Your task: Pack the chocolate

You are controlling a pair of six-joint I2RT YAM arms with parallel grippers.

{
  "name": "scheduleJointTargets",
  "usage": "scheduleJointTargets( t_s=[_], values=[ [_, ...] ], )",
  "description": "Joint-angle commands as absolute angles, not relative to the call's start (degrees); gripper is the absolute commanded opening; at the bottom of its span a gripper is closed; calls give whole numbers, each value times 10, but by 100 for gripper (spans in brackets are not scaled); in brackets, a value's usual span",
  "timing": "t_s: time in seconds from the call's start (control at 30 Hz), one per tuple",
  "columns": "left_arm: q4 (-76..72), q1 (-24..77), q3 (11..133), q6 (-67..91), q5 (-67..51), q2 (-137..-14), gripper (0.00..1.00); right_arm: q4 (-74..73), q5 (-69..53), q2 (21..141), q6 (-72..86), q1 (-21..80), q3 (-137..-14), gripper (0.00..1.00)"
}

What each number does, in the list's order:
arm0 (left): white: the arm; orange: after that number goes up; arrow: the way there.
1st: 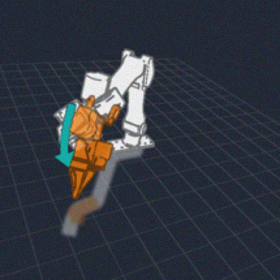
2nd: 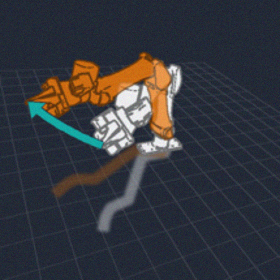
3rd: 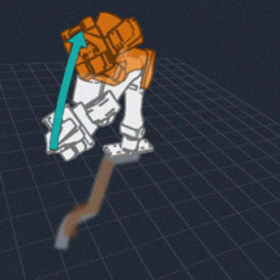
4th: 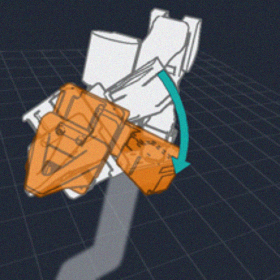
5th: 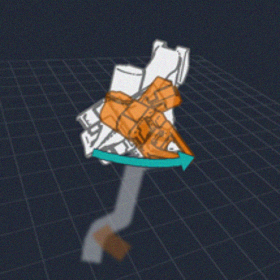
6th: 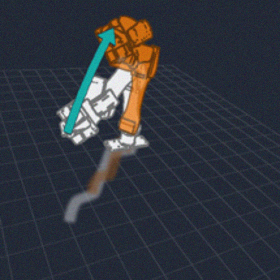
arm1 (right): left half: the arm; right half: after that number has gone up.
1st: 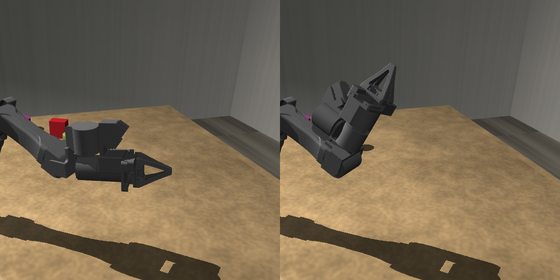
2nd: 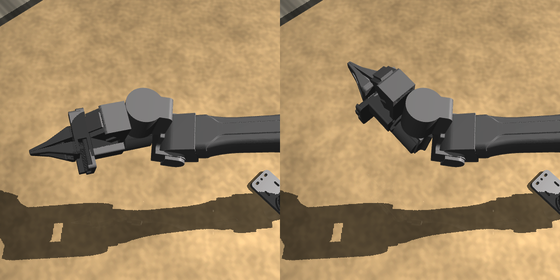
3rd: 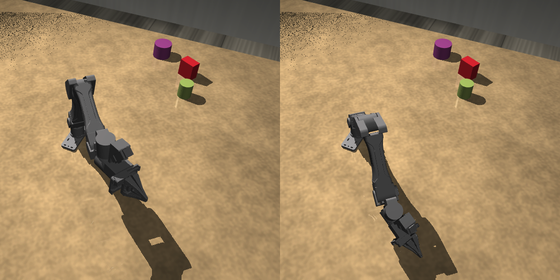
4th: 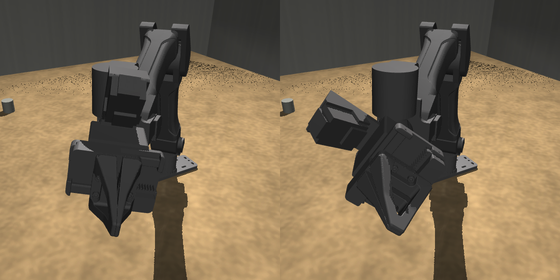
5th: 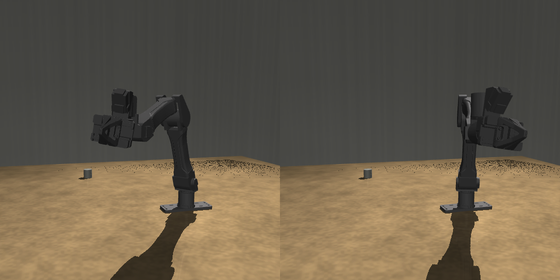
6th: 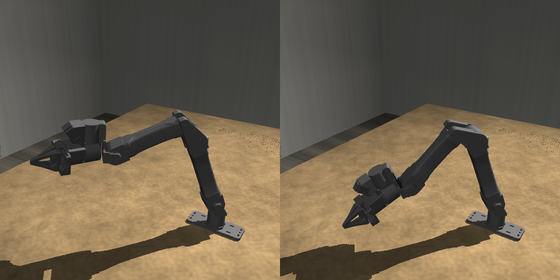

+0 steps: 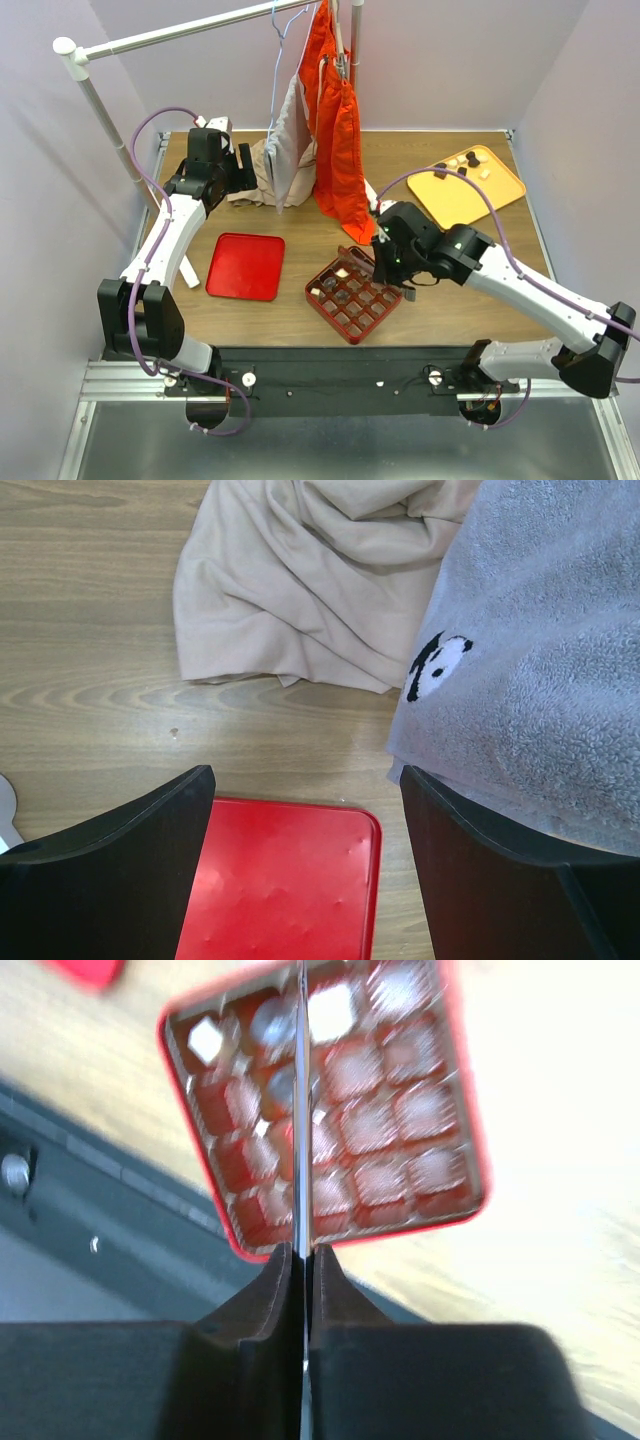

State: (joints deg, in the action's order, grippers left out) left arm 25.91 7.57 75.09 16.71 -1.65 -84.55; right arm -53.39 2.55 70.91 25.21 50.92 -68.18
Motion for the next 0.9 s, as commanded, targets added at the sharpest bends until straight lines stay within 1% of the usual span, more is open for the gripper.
scheduleJointTargets(
  t_s=[0.0, 0.1, 0.13, 0.2, 0.23, 0.33, 0.43, 0.47, 0.5, 0.63, 0.67, 0.73, 0.77, 0.83, 0.87],
  values=[
    [262, 72, 748, 156, -5, -836, 85, -555, 188, 691, 251, 508, -733, 10],
    [265, 70, 747, 154, 11, -833, 85, -553, 213, 701, 251, 456, -744, 8],
    [265, 69, 747, 153, 11, -832, 85, -542, 216, 703, 250, 410, -739, 7],
    [263, 69, 745, 150, 8, -831, 85, -524, 204, 708, 244, 357, -729, 6],
    [263, 69, 746, 149, 6, -830, 85, -496, 194, 710, 239, 304, -721, 6],
    [265, 68, 744, 147, 4, -830, 85, -440, 165, 722, 235, 225, -702, 6],
    [259, 68, 735, 144, 4, -826, 85, -385, 163, 752, 243, 172, -691, 7],
    [258, 68, 732, 142, -16, -825, 85, -368, 158, 771, 246, 157, -687, 9],
    [258, 68, 732, 140, -16, -826, 85, -353, 141, 783, 246, 145, -684, 9],
    [265, 66, 737, 131, -14, -825, 85, -296, 122, 850, 251, 97, -700, 15],
    [265, 65, 735, 128, -14, -823, 85, -289, 120, 860, 251, 91, -704, 20],
    [265, 63, 733, 128, -14, -819, 85, -271, 119, 894, 253, 82, -719, 26],
    [264, 63, 730, 128, -16, -817, 85, -267, 118, 905, 254, 71, -726, 31],
    [262, 63, 727, 128, -19, -816, 85, -262, 109, 934, 253, 61, -738, 32],
    [261, 62, 724, 129, -20, -815, 85, -259, 109, 942, 254, 56, -746, 35]
  ],
)
